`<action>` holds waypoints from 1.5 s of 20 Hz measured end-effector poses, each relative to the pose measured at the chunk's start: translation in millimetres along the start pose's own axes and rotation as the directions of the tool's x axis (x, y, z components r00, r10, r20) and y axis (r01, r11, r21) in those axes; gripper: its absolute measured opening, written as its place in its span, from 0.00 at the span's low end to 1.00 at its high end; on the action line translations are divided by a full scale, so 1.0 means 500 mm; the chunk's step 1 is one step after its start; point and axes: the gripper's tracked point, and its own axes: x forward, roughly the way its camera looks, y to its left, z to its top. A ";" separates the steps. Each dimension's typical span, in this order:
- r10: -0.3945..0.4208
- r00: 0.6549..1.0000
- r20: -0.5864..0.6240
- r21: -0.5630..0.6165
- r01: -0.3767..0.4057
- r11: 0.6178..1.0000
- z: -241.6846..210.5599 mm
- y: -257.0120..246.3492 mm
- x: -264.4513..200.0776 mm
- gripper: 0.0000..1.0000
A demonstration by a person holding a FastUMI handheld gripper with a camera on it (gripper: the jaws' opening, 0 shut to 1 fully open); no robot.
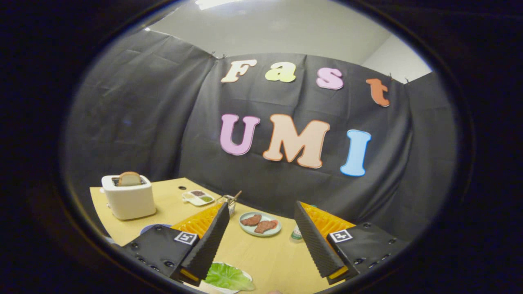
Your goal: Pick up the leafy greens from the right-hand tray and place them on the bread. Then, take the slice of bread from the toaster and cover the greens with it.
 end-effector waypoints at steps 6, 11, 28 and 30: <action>0.133 0.981 -0.138 -0.017 -0.136 0.991 -0.099 0.023 0.028 1.00; 0.242 0.938 -0.249 -0.064 -0.265 0.962 -0.179 0.072 0.040 1.00; 0.346 0.726 -0.595 -0.045 -0.460 0.887 -0.486 0.157 0.035 1.00; 0.346 0.704 -0.620 -0.043 -0.471 0.881 -0.508 0.159 0.038 1.00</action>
